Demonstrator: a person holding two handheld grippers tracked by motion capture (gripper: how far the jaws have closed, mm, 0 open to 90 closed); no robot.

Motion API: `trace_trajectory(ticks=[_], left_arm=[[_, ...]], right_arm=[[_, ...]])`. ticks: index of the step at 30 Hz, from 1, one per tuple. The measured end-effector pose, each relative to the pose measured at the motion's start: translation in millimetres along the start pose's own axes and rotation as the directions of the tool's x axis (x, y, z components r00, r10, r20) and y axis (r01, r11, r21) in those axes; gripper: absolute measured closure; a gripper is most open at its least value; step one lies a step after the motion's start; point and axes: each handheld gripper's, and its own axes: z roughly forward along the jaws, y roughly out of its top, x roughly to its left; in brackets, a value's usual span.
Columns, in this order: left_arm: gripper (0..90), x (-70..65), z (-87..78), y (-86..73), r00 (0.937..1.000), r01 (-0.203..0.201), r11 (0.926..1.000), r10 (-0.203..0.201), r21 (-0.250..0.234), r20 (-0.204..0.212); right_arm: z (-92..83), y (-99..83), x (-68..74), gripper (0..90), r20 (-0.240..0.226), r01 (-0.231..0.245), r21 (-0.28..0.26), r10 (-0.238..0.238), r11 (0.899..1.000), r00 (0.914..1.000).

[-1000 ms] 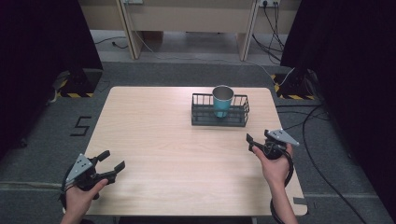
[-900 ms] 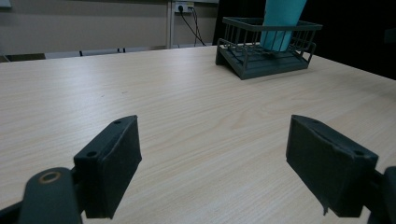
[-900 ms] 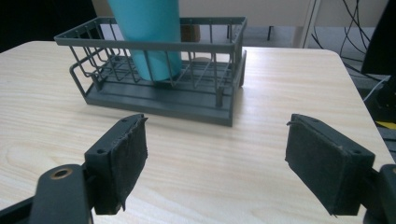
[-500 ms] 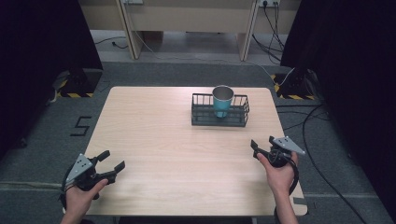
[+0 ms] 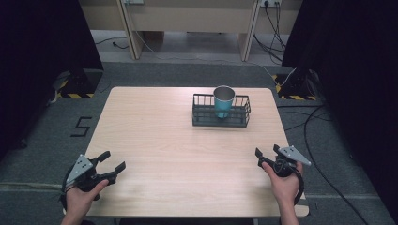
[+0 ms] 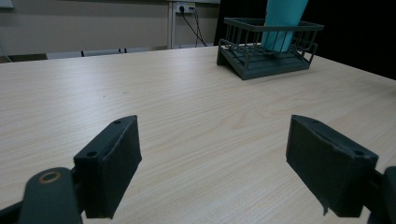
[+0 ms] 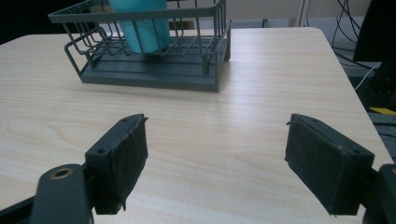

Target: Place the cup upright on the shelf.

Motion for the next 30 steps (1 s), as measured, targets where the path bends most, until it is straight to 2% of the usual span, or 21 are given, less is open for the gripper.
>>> trace_trajectory(ticks=[9, 16, 23, 30], left_arm=[[17.1, -0.2, 0.1, 0.1, 1.0000, -0.001, 1.0000, 0.001, 0.001, -0.001], [17.1, -0.2, 0.1, 0.1, 1.0000, -0.001, 1.0000, 0.001, -0.001, 0.000], [17.2, -0.3, 0.2, 0.2, 1.0000, 0.000, 1.0000, 0.000, -0.004, 0.005], [17.2, -0.7, 0.2, 0.5, 1.0000, -0.001, 1.0000, 0.001, -0.006, 0.010]], right_arm=[[-8.7, -13.6, -1.7, 22.1, 0.007, 0.009, -0.004, -0.009, 1.000, 0.9999], [-15.6, -22.7, -1.4, 22.5, 0.022, -0.001, -0.033, 0.002, 0.999, 0.9998], [-17.0, -24.6, 1.9, 22.8, 0.023, 0.013, -0.069, -0.011, 0.998, 0.9997], [-17.9, -25.2, 5.6, 22.8, 0.019, 0.017, -0.077, -0.016, 0.997, 0.9997]])
